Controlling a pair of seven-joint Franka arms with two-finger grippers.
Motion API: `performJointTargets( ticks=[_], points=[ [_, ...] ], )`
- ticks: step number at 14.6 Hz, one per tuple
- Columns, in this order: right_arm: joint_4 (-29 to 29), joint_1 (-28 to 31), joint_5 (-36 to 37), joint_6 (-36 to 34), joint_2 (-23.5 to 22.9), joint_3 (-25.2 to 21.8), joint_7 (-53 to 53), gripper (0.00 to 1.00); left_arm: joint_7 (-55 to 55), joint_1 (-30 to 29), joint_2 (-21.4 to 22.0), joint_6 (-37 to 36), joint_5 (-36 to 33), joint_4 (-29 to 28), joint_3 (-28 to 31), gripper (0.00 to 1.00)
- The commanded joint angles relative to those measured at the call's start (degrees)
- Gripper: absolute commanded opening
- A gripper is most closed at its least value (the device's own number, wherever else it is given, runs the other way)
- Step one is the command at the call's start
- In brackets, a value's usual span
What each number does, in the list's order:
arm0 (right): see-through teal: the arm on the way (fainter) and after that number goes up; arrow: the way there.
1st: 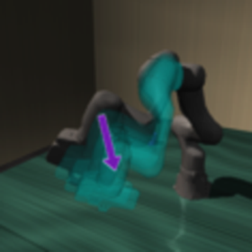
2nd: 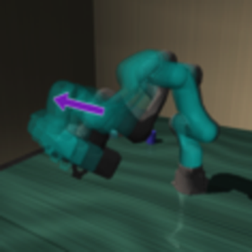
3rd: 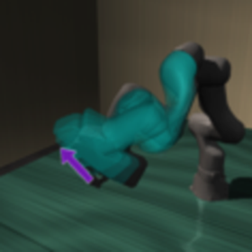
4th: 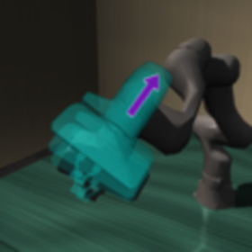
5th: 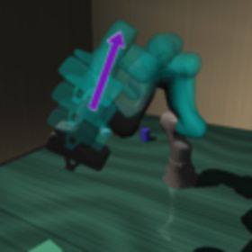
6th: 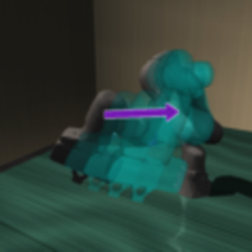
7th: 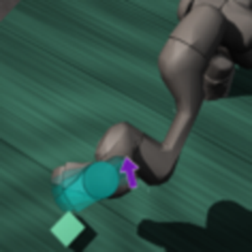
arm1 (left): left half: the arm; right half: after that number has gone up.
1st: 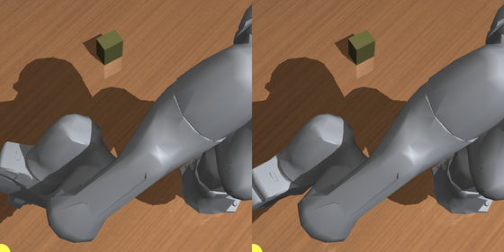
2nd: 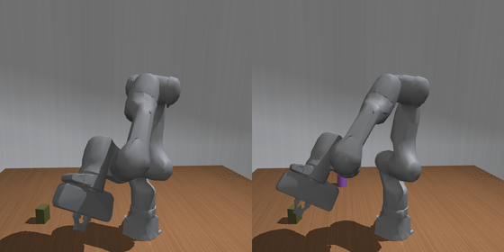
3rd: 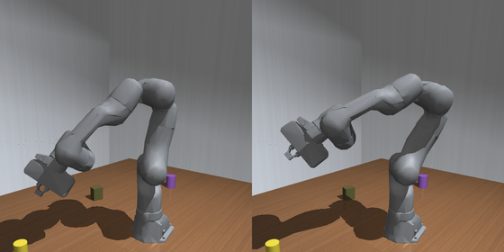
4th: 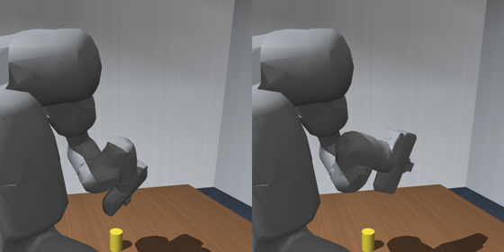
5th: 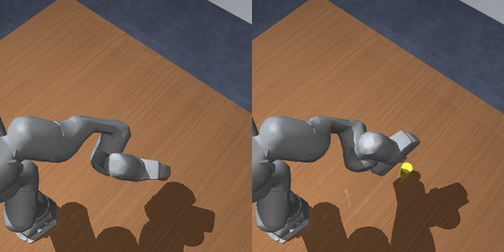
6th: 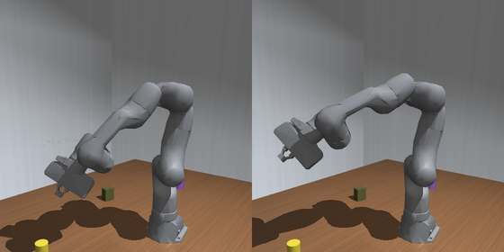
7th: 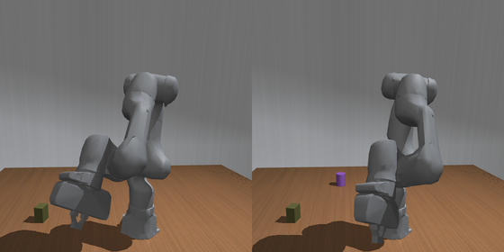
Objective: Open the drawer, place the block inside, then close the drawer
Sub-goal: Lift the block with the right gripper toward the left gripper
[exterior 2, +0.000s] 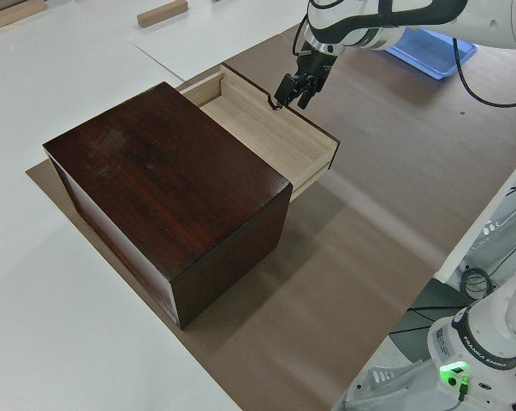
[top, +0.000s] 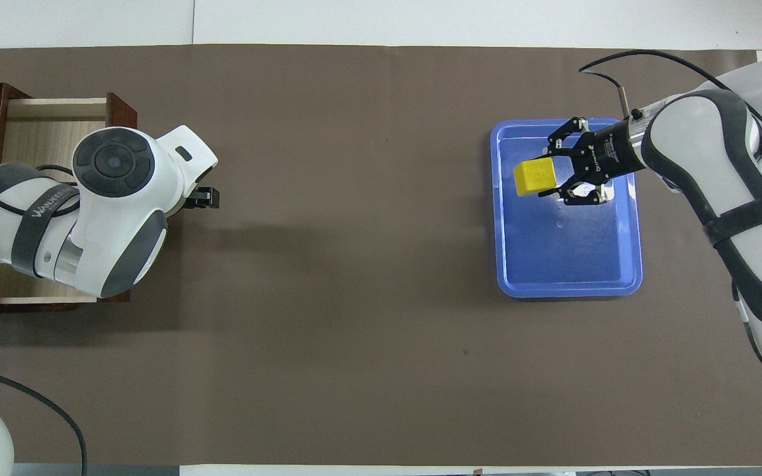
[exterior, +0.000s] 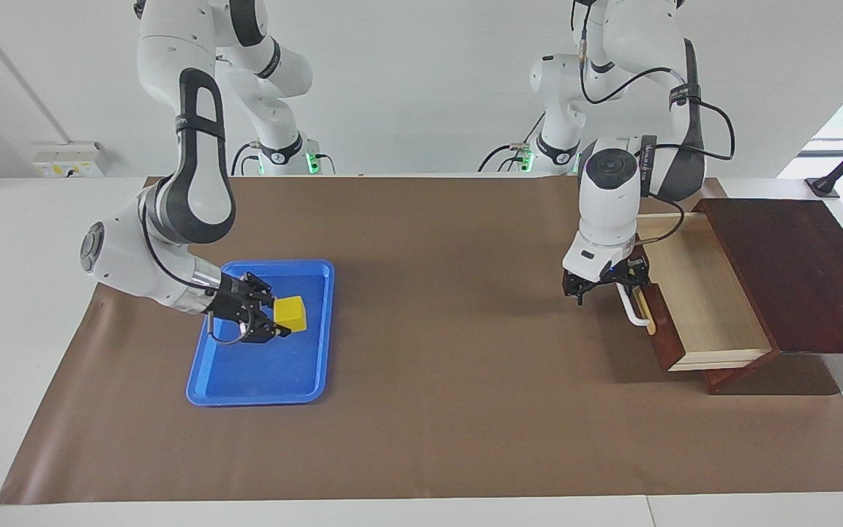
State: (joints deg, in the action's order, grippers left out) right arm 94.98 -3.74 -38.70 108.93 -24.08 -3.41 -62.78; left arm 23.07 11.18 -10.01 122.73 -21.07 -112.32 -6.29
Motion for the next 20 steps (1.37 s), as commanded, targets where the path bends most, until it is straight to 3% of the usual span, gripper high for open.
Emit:
performJointTargets(
  ticks=[1,3,6,8,12,16,18,20],
  points=[
    [-5.32,-5.20,-2.08,-0.20,-2.63,-0.02,-7.08,0.00,1.46,2.80,-0.10,-2.92,2.17,0.87,0.22,1.00],
    [-6.83,-8.90,-1.99,0.67,-3.25,-0.02,-12.69,0.00,1.28,1.92,-0.19,-6.33,2.35,4.80,0.14,1.00],
    [-8.23,-15.31,-1.99,5.84,-4.04,-0.02,-21.04,0.00,1.89,1.83,-2.29,-17.22,7.78,15.61,0.40,1.00],
    [-8.23,-18.83,-1.90,8.92,-4.22,-0.02,-25.10,0.00,7.22,1.83,-3.26,-21.02,10.59,20.54,0.40,1.00],
    [-9.11,-21.48,-1.82,9.55,-4.31,-0.02,-28.44,0.00,37.23,1.74,-3.35,-21.57,18.86,23.37,0.84,1.00],
    [-10.34,-24.12,-1.82,10.61,-4.83,-0.11,-30.73,0.00,67.91,3.14,-3.79,-17.36,20.36,23.37,0.66,1.00],
    [-10.43,-25.87,-1.64,11.65,-5.01,-0.11,-31.44,0.00,79.80,3.93,-7.02,-16.99,22.82,26.86,0.40,1.00],
    [-11.30,-26.67,-1.29,12.10,-5.45,-0.20,-32.49,0.00,87.38,8.75,-10.19,-18.66,22.57,31.36,0.84,1.00]
  ],
)
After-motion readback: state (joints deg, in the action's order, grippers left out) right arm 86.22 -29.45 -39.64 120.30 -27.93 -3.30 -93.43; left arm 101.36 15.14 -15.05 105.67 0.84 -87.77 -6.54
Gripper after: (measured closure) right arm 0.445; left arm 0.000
